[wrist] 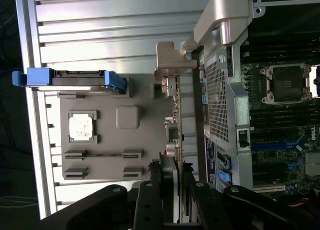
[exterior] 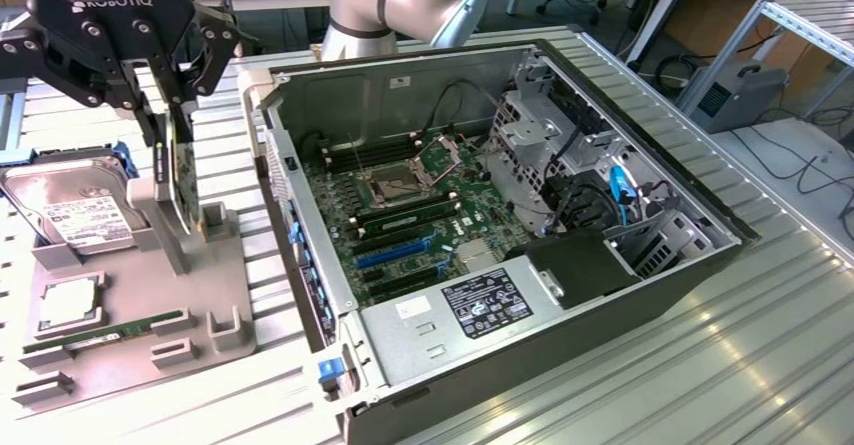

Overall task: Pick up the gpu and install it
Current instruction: 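Pick up the gpu and move the gpu toward the slot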

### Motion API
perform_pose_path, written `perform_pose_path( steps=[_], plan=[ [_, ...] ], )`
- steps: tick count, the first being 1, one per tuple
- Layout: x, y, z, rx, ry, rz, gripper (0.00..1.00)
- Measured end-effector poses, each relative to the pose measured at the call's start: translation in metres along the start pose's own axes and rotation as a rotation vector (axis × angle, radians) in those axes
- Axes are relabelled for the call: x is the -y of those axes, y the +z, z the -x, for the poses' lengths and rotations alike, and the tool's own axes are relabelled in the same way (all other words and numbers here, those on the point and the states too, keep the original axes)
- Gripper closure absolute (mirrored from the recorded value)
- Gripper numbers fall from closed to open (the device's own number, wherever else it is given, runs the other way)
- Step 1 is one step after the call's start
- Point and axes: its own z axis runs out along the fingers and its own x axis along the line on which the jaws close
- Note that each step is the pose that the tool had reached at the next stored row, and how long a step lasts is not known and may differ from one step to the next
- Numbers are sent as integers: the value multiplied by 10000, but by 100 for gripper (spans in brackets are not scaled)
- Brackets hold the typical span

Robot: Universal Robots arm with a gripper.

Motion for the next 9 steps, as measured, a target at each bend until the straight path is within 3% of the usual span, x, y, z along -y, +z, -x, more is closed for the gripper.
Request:
perform_pose_path(
  steps=[9],
  plan=[
    [1, -1, 22, -2, 0, -2, 73]
  ],
)
